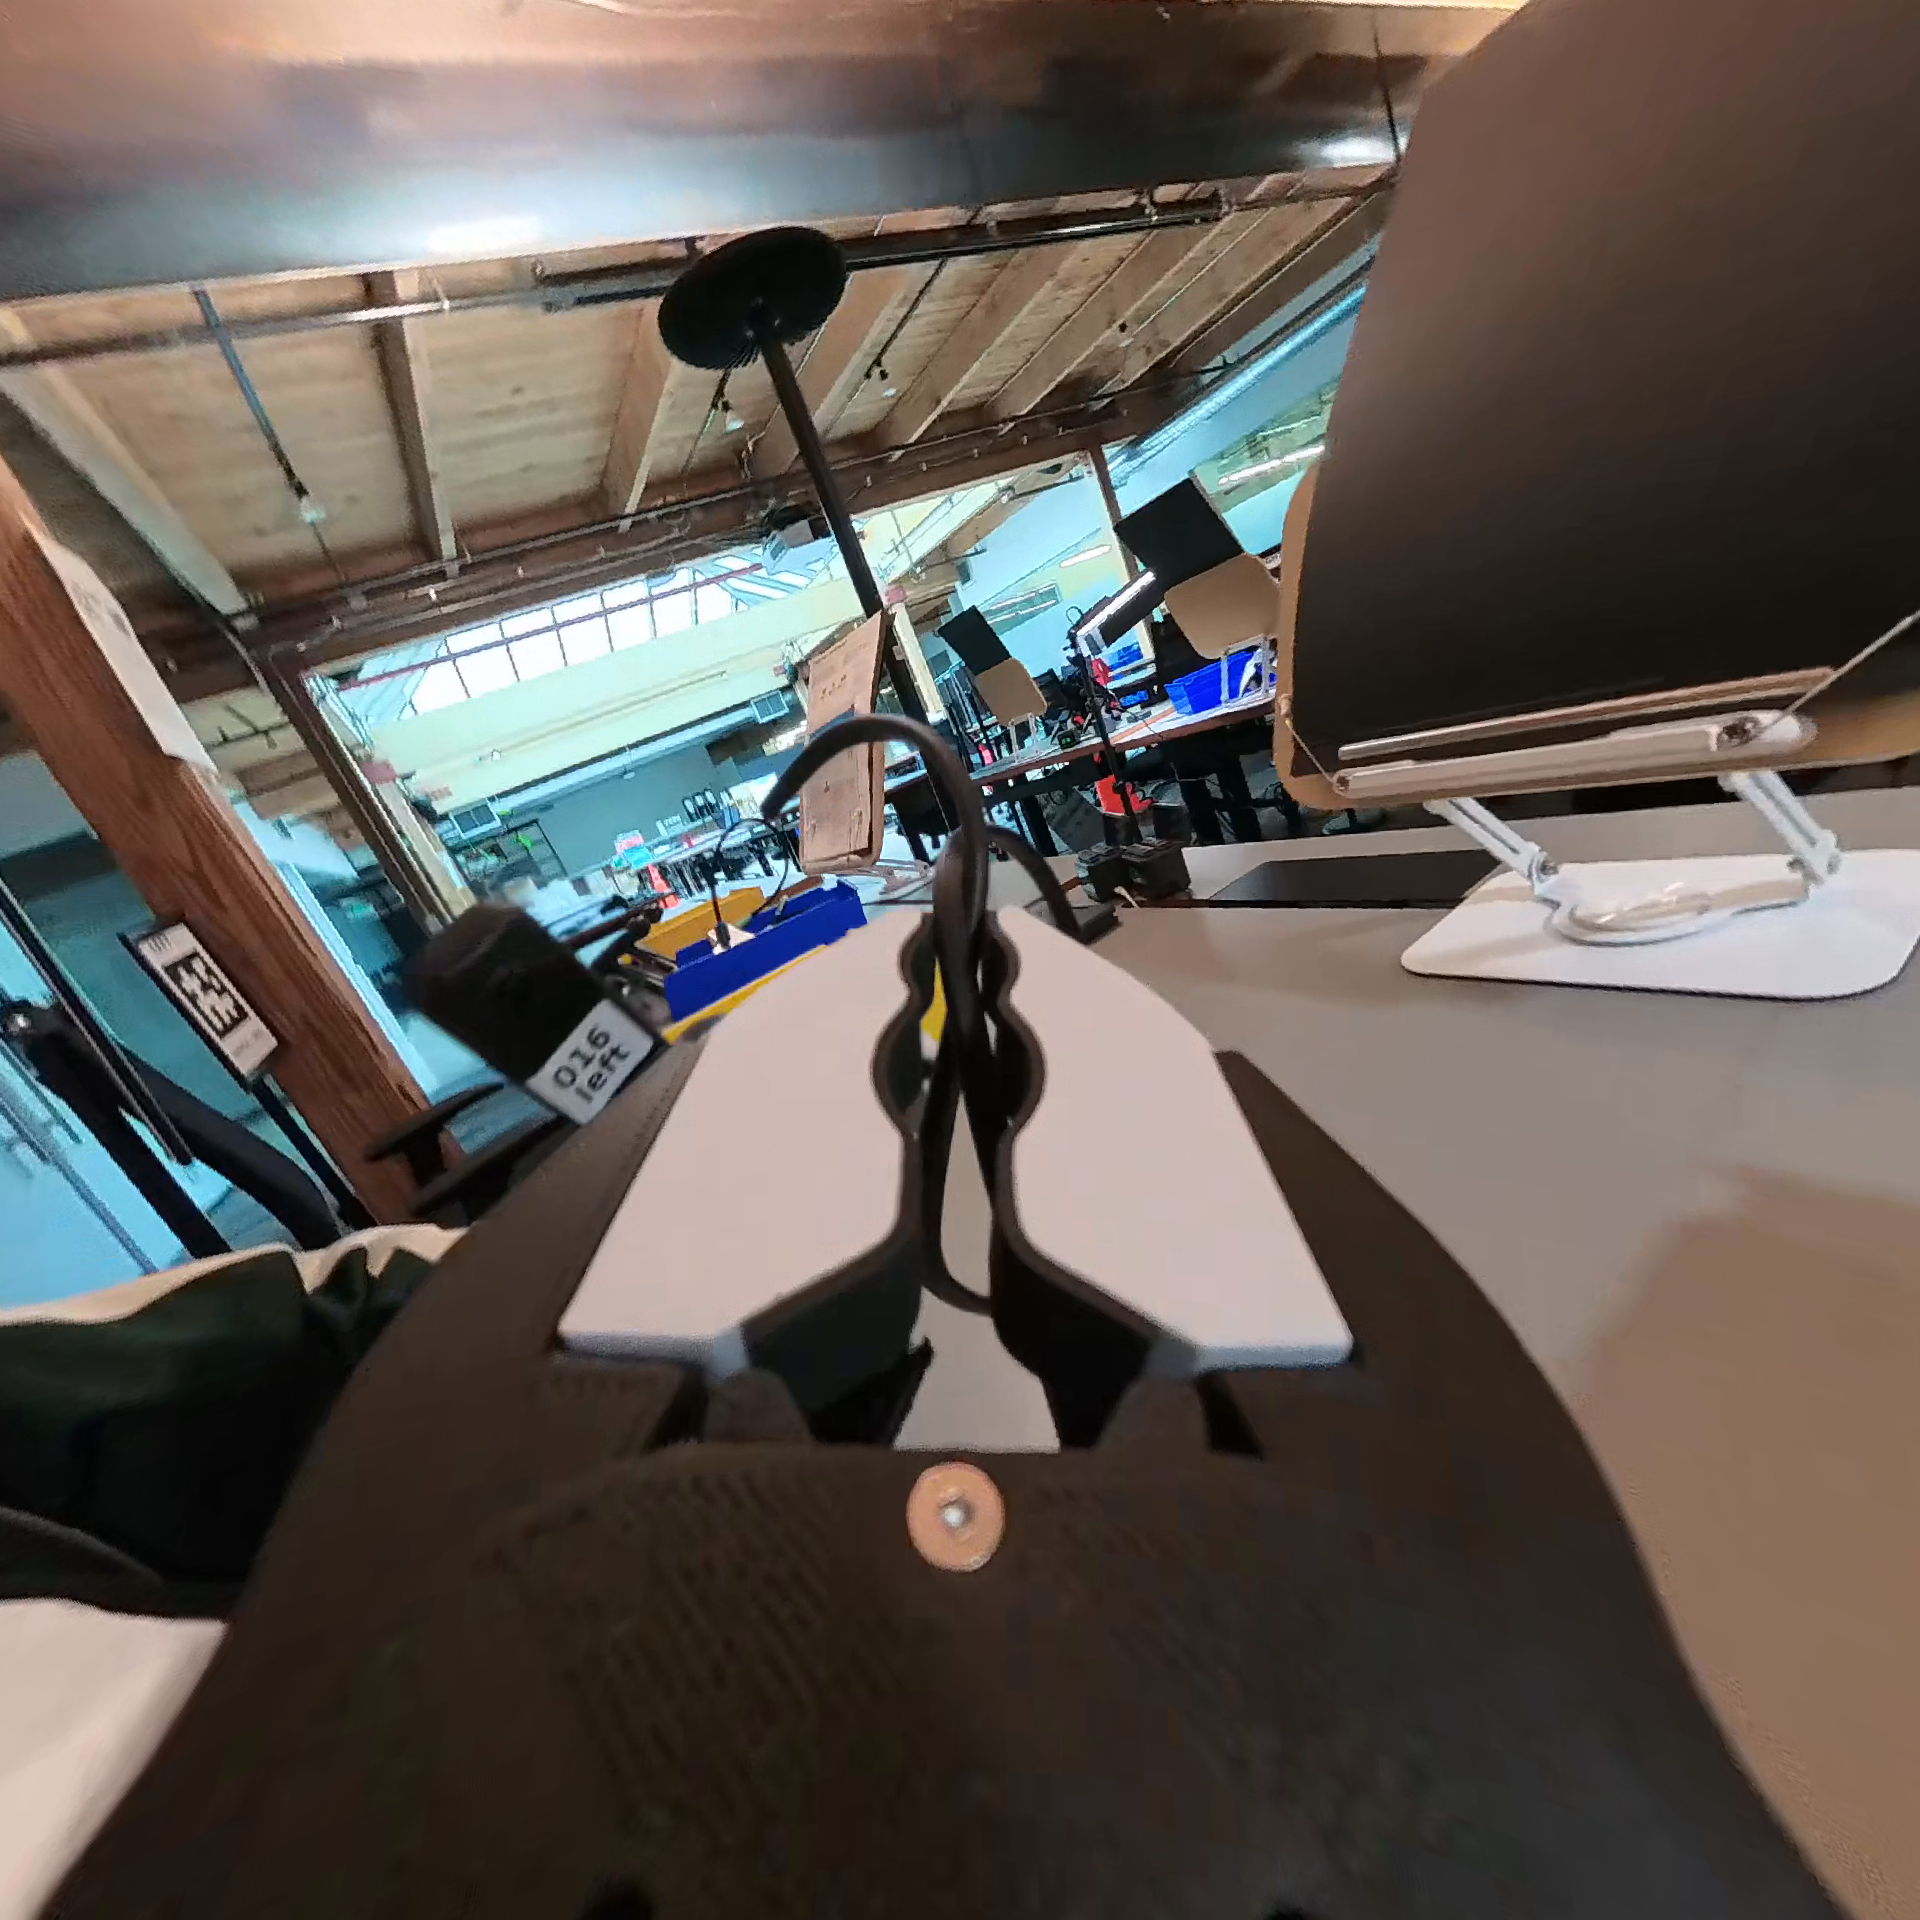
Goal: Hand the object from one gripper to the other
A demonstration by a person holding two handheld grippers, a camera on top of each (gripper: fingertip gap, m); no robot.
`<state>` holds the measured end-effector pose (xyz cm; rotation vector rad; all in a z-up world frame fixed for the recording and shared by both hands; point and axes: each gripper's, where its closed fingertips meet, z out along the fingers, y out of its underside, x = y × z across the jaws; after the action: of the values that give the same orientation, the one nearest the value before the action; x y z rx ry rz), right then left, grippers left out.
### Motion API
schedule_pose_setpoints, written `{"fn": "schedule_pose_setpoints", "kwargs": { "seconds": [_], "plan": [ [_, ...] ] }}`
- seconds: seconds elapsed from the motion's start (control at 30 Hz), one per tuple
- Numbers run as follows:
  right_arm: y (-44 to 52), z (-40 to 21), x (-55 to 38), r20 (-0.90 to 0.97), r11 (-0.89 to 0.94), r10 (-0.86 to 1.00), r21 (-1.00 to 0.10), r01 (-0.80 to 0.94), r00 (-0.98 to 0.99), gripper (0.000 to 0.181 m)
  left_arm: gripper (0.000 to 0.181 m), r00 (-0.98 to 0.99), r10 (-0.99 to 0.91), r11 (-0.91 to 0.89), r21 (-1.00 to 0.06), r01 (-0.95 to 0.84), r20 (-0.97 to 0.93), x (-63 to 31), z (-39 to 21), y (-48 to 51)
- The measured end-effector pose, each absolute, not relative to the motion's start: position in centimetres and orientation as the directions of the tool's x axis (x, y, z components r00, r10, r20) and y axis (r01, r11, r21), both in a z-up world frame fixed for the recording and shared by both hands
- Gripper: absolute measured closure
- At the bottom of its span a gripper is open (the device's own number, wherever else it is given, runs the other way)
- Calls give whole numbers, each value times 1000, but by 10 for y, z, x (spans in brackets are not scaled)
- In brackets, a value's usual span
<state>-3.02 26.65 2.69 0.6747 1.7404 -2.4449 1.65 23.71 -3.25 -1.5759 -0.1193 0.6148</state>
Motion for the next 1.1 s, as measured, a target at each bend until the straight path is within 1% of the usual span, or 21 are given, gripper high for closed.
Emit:
{"fn": "schedule_pose_setpoints", "kwargs": {
  "seconds": [0.07, 0.23, 0.4, 0.5, 0.6, 0.7, 0.77, 0.83, 1.03, 1.1],
  "plan": [
    [265, 26, -30, -427, -380, 183, -861, 337, -885, 173, 107, 830, 424, -184, -932, -312, -361, 21, -38, 248],
    [252, 25, -20, -483, -408, 129, -822, 398, -866, 173, 100, 867, 407, -240, -950, -201, -287, 18, -63, 264],
    [246, 32, -10, -528, -475, 60, -762, 441, -847, 173, 103, 863, 432, -334, -936, -115, -260, 7, -92, 266],
    [244, 33, -7, -544, -489, 43, -742, 457, -838, 173, 107, 872, 430, -327, -940, -93, -235, 7, -97, 269],
    [245, 35, -7, -548, -496, 37, -736, 461, -836, 173, 125, 872, 416, -352, -930, -106, -257, 10, -100, 270],
    [249, 36, -10, -555, -507, 37, -727, 463, -831, 173, 147, 870, 404, -377, -918, -122, -281, 12, -102, 271],
    [251, 36, -12, -572, -513, 25, -711, 480, -820, 173, 157, 875, 396, -379, -917, -121, -279, 14, -102, 271],
    [251, 34, -14, -583, -515, 17, -701, 493, -812, 173, 177, 889, 379, -375, -921, -107, -258, 17, -102, 271],
    [256, 32, -23, -599, -514, 11, -690, 509, -801, 171, 179, 943, 321, -285, -958, 9, -87, 25, -92, 271],
    [257, 28, -29, -626, -509, -11, -668, 543, -780, 164, 179, 955, 296, -245, -968, 55, -21, 29, -85, 269]
  ]
}}
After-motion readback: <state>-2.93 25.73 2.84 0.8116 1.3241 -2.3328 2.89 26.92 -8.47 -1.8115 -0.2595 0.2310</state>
